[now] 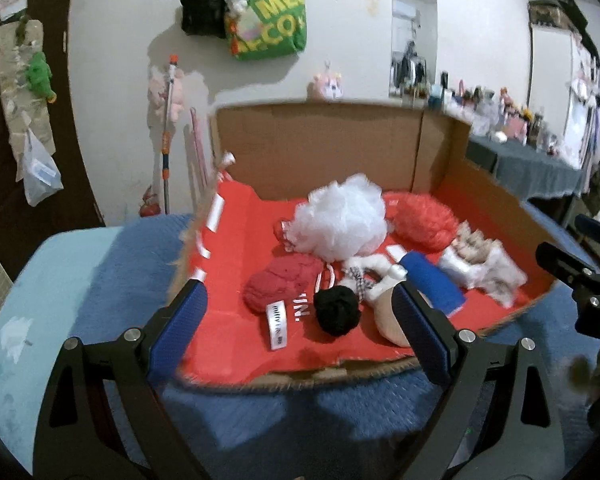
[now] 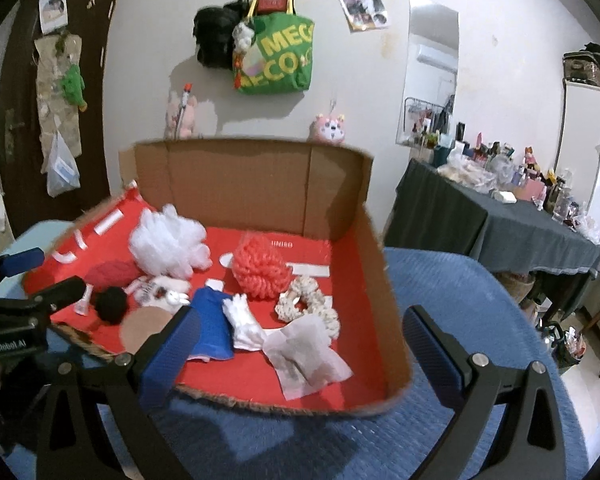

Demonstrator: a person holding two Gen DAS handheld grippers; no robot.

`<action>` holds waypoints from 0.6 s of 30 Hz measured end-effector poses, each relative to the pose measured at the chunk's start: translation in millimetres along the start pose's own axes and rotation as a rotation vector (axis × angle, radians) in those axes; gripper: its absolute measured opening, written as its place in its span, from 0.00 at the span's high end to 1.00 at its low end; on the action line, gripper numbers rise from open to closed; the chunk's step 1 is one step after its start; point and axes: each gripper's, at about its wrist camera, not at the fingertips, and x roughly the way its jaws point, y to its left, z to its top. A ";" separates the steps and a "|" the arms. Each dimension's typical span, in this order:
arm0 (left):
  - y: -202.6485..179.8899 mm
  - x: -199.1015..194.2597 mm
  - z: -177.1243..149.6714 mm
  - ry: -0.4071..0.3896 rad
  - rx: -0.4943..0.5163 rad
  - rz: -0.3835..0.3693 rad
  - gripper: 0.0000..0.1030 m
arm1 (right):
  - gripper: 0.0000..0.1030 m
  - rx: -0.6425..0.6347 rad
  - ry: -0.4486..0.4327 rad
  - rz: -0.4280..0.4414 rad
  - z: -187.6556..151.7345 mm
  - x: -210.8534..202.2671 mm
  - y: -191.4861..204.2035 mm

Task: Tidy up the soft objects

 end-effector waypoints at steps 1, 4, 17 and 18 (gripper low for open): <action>1.8 -10.9 0.7 -0.012 -0.005 -0.002 0.08 | 0.00 -0.001 -0.013 0.004 1.5 -12.7 -2.2; 4.7 -49.3 2.8 -0.052 -0.014 -0.002 0.08 | 0.00 0.001 -0.035 0.024 7.3 -42.7 -2.0; -18.1 -168.6 -33.9 -0.011 -0.089 -0.053 0.00 | 0.00 -0.019 0.066 0.085 -37.1 -129.9 19.1; -21.2 -166.8 -44.1 0.016 -0.091 -0.055 0.00 | 0.00 -0.011 0.092 0.094 -46.0 -126.3 19.7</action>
